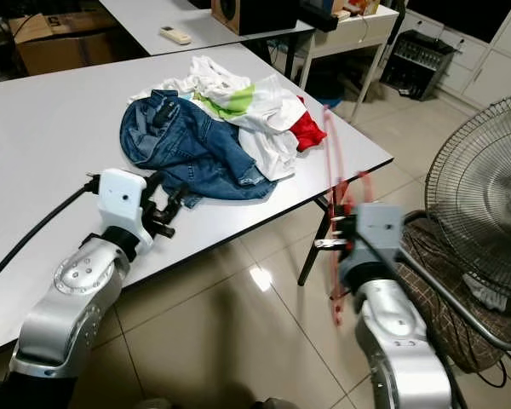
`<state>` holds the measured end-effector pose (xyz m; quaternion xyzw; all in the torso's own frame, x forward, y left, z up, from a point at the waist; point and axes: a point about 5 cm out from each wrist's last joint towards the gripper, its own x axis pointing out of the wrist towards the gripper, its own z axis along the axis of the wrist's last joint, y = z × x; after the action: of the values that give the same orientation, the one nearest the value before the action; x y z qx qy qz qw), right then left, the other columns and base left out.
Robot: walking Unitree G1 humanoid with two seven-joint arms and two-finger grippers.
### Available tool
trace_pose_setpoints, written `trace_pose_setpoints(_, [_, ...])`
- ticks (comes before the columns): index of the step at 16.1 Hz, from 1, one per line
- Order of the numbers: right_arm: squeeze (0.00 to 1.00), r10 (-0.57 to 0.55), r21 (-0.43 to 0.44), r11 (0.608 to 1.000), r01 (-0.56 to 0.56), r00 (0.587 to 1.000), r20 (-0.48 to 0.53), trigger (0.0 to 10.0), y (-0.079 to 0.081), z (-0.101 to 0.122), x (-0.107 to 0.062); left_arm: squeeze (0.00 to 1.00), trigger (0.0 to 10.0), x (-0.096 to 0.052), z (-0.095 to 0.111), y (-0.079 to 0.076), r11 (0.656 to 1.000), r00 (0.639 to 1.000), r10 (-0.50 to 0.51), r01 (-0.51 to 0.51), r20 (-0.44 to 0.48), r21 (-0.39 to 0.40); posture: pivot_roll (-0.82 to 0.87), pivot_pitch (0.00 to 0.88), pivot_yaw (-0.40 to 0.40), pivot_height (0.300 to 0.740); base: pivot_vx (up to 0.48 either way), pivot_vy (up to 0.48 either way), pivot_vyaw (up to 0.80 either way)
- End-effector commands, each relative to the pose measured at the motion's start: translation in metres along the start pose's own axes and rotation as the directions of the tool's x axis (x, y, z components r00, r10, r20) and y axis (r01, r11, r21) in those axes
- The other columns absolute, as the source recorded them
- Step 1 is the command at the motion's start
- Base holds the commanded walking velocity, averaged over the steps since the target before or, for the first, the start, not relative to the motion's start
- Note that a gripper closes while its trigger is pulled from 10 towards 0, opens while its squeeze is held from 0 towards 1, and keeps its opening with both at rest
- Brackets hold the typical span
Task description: Hang hanger
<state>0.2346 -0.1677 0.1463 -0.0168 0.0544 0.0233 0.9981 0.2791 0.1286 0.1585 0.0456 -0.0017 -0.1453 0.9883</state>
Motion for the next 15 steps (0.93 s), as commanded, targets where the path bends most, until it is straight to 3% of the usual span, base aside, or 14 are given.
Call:
trace_pose_setpoints(1, [0.00, 0.013, -0.012, 1.000, -0.013, 1.000, -0.008, 10.0, 0.000, 0.000, 0.000, 0.00, 10.0, 0.002, 0.000, 0.001, 1.000, 1.000, 0.011, -0.011, -0.006, -0.006, -0.02, 0.052, -0.062, 0.740, 0.262, 0.000, 0.00])
trace_pose_setpoints(4, [0.00, 0.034, 0.014, 0.999, -0.034, 0.999, -0.016, 10.0, 0.003, 0.001, 0.003, 0.00, 10.0, 0.003, 0.001, 0.000, 0.999, 1.000, 0.004, -0.004, 0.001, -0.033, -0.01, 0.051, -0.070, 0.740, 0.278, 0.000, -0.20])
trace_pose_setpoints(5, [0.00, 0.035, 0.010, 0.999, -0.035, 0.999, -0.015, 10.0, 0.003, 0.001, 0.004, 0.24, 10.0, 0.003, 0.001, 0.000, 0.999, 1.000, -0.001, 0.001, 0.003, -0.046, -0.01, 0.051, -0.070, 0.740, 0.368, 0.000, -0.80])
trace_pose_setpoints(6, [0.00, 0.036, -0.002, 0.999, -0.036, 0.999, -0.009, 10.0, 0.002, 0.002, 0.004, 0.58, 10.0, 0.003, 0.002, 0.000, 0.999, 1.000, 0.000, 0.000, 0.007, -0.055, -0.01, 0.052, -0.070, 0.740, 0.398, 0.000, -0.80])
trace_pose_setpoints(7, [0.00, 0.032, -0.023, 0.999, -0.032, 0.999, -0.003, 10.0, 0.000, 0.003, 0.005, 0.62, 10.0, 0.003, 0.002, 0.000, 0.999, 1.000, 0.004, -0.003, 0.010, -0.050, -0.02, 0.051, -0.070, 0.740, 0.398, 0.000, 0.00])
trace_pose_setpoints(13, [0.00, 0.046, -0.053, 0.998, -0.045, 0.999, 0.009, 10.0, 0.000, 0.007, 0.007, 0.56, 10.0, 0.007, 0.005, 0.004, 0.999, 0.999, 0.036, -0.035, 0.024, -0.022, -0.02, 0.043, -0.068, 0.740, 0.388, 0.000, 0.00])
trace_pose_setpoints(15, [0.00, 0.089, -0.086, 0.992, -0.088, 0.996, 0.010, 10.0, 0.005, 0.007, 0.007, 0.38, 10.0, 0.009, 0.005, 0.011, 0.995, 0.995, 0.100, -0.100, 0.024, 0.001, -0.02, 0.040, -0.068, 0.740, 0.308, 0.000, 0.00])
